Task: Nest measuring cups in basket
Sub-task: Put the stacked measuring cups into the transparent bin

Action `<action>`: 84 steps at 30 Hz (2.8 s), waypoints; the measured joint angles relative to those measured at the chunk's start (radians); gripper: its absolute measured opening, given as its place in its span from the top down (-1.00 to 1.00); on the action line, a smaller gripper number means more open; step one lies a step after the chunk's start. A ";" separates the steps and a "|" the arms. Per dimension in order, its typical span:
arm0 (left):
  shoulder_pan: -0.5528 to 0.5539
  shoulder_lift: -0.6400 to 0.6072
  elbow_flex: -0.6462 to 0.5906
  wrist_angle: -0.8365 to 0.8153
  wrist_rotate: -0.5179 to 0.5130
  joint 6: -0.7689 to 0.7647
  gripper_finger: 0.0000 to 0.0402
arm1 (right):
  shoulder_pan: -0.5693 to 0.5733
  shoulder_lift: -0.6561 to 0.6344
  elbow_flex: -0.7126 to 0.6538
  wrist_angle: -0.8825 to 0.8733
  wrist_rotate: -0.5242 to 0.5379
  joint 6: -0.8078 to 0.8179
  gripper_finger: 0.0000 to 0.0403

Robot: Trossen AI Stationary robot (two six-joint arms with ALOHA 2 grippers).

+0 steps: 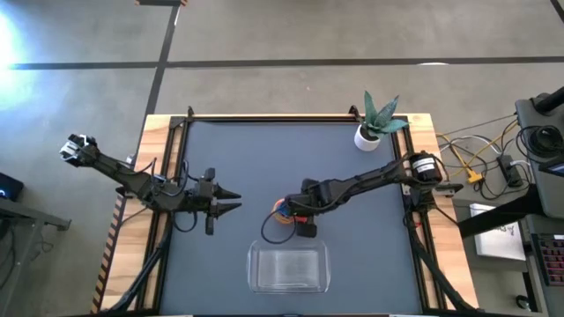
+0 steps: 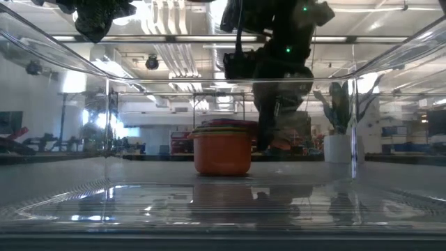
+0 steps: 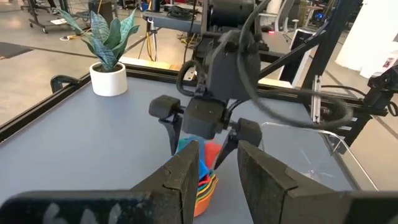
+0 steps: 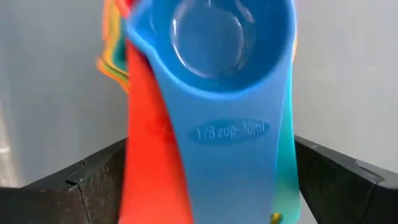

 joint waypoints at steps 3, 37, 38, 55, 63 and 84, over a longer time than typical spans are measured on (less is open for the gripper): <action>0.000 0.000 0.000 0.000 0.000 0.000 0.54 | -0.002 0.006 0.002 -0.009 0.001 0.000 -0.89; 0.000 0.000 0.000 -0.005 0.001 0.007 0.54 | -0.039 -0.019 0.001 -0.046 -0.078 -0.199 -0.17; 0.000 0.001 0.000 -0.005 0.001 0.007 0.54 | -0.039 -0.019 0.001 -0.045 -0.078 -0.199 -0.12; 0.000 0.003 0.000 -0.004 -0.003 -0.012 0.54 | -0.039 -0.019 0.000 -0.061 -0.076 -0.179 0.29; 0.000 0.003 0.000 -0.005 -0.003 -0.012 0.54 | -0.039 -0.019 0.000 -0.062 -0.083 -0.160 0.22; 0.000 0.003 0.000 -0.001 -0.003 -0.011 0.54 | -0.039 0.046 -0.001 -0.061 -0.100 -0.074 0.04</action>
